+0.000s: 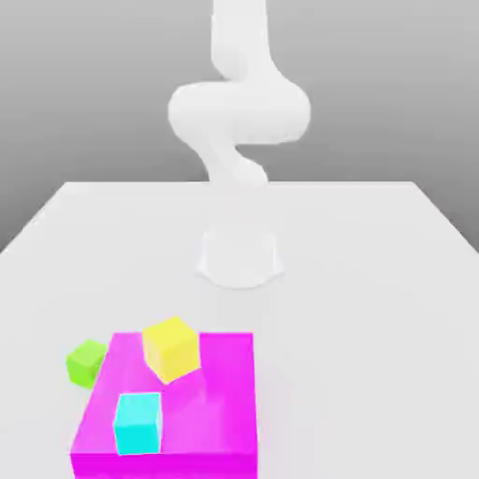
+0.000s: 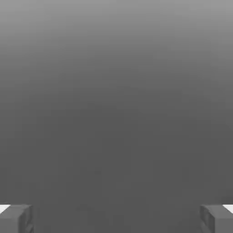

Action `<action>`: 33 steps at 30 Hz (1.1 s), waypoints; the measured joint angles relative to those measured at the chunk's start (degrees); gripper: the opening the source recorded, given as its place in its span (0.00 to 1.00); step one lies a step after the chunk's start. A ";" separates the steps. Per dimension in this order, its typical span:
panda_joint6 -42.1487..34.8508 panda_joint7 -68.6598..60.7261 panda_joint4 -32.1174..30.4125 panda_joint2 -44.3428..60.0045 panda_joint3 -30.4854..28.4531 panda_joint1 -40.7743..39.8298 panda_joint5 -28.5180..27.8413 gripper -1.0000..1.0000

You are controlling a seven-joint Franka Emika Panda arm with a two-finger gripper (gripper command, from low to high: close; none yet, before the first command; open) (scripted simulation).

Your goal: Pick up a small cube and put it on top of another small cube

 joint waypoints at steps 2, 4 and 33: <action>0.72 1.58 1.02 4.42 -0.40 -1.51 -0.42 0.50; 1.41 3.05 2.00 8.64 -0.88 -2.89 -0.78 0.50; 11.13 13.94 16.01 69.37 -10.03 -21.77 8.92 0.50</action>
